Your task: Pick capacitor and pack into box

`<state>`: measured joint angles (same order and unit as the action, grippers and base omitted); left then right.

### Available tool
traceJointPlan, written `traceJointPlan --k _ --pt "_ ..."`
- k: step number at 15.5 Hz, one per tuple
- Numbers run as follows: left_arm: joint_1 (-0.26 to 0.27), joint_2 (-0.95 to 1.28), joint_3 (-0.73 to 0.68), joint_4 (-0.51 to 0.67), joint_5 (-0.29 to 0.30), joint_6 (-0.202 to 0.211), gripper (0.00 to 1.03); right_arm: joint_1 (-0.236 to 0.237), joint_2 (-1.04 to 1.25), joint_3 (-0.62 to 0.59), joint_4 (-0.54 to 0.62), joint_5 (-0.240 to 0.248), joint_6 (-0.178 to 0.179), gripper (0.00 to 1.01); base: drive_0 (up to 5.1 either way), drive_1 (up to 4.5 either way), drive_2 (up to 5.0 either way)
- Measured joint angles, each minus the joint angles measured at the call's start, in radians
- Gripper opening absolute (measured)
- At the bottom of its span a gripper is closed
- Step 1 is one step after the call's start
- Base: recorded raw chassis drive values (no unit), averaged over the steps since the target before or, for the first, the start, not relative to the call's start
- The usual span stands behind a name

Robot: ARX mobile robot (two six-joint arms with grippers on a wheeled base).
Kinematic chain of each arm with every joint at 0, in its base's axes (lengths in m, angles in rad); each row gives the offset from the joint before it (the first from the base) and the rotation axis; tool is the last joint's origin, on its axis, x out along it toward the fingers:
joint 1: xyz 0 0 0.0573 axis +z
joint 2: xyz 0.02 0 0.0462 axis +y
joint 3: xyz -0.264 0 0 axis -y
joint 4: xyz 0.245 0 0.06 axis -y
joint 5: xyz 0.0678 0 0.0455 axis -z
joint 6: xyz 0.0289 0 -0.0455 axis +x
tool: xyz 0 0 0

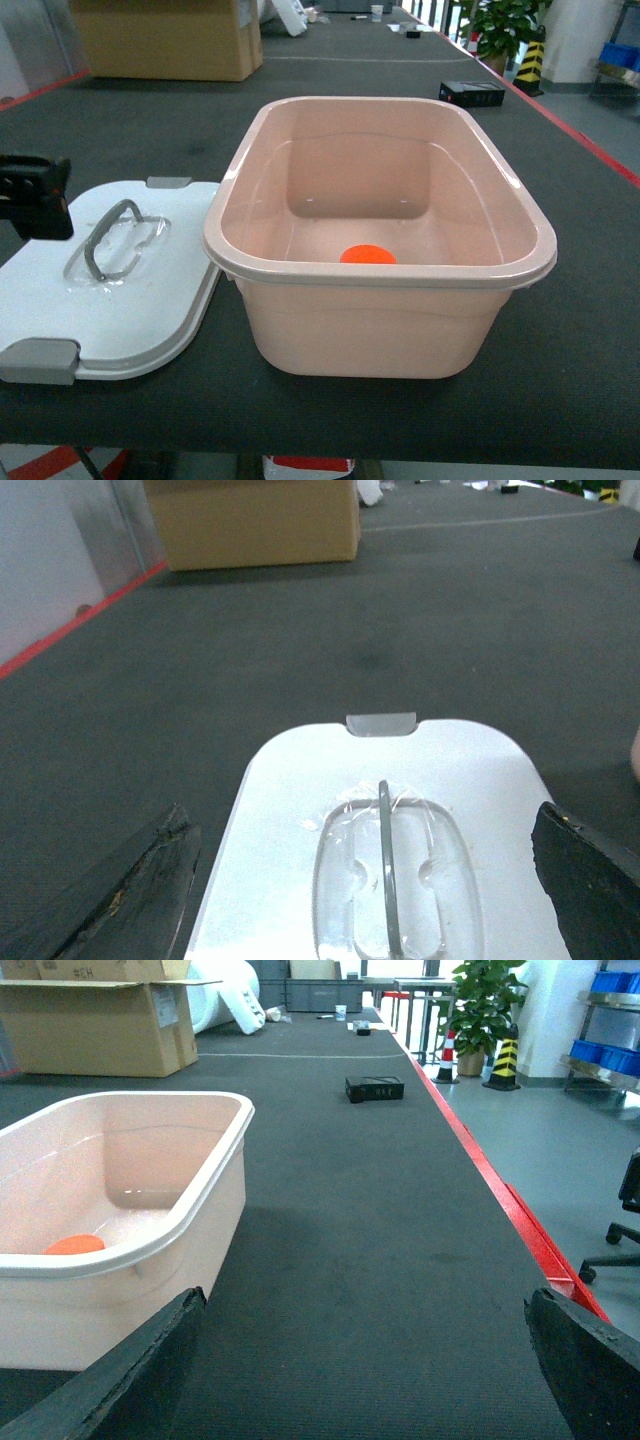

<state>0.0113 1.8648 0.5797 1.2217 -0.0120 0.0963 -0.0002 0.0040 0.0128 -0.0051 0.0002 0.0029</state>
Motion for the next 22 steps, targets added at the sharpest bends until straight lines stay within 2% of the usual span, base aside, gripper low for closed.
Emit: traceJointPlan --k 6,8,9,10,11,12,15,18,20,22 --pt "0.016 0.169 0.079 0.044 0.048 0.013 0.98 0.000 0.000 0.000 0.000 0.000 0.000 0.98 0.0 0.00 0.0" --pt "0.024 0.288 0.148 0.056 0.062 0.023 0.98 0.000 0.000 0.000 0.000 0.000 0.000 0.98 0.0 0.00 0.0" --pt "0.028 0.385 0.237 0.033 0.090 0.040 0.92 0.000 0.000 0.000 0.000 0.000 0.000 0.98 0.0 0.00 0.0" --pt "0.013 0.428 0.268 0.018 0.082 0.020 0.56 0.000 0.000 0.000 0.000 0.000 0.000 0.98 0.0 0.00 0.0" --pt "0.011 0.435 0.275 0.015 0.055 -0.043 0.21 0.000 0.000 0.000 0.000 0.000 0.000 0.98 0.0 0.00 0.0" --pt "0.005 0.434 0.275 0.022 0.050 -0.048 0.02 0.000 0.000 0.000 0.000 0.000 0.000 0.98 0.0 0.00 0.0" --pt "0.000 0.354 0.237 -0.034 0.039 -0.048 0.02 0.000 0.000 0.000 0.000 0.000 0.000 0.98 0.0 0.00 0.0" --pt "0.021 0.166 0.207 -0.129 0.040 -0.058 0.02 0.000 0.000 0.000 0.000 0.000 0.000 0.98 0.0 0.00 0.0" --pt "0.038 0.009 0.206 -0.224 0.002 -0.059 0.02 0.000 0.000 0.000 0.000 0.000 0.000 0.98 0.0 0.00 0.0" --pt "0.024 -0.148 0.211 -0.370 -0.049 -0.078 0.02 0.000 0.000 0.000 0.000 0.000 0.000 0.98 0.0 0.00 0.0"
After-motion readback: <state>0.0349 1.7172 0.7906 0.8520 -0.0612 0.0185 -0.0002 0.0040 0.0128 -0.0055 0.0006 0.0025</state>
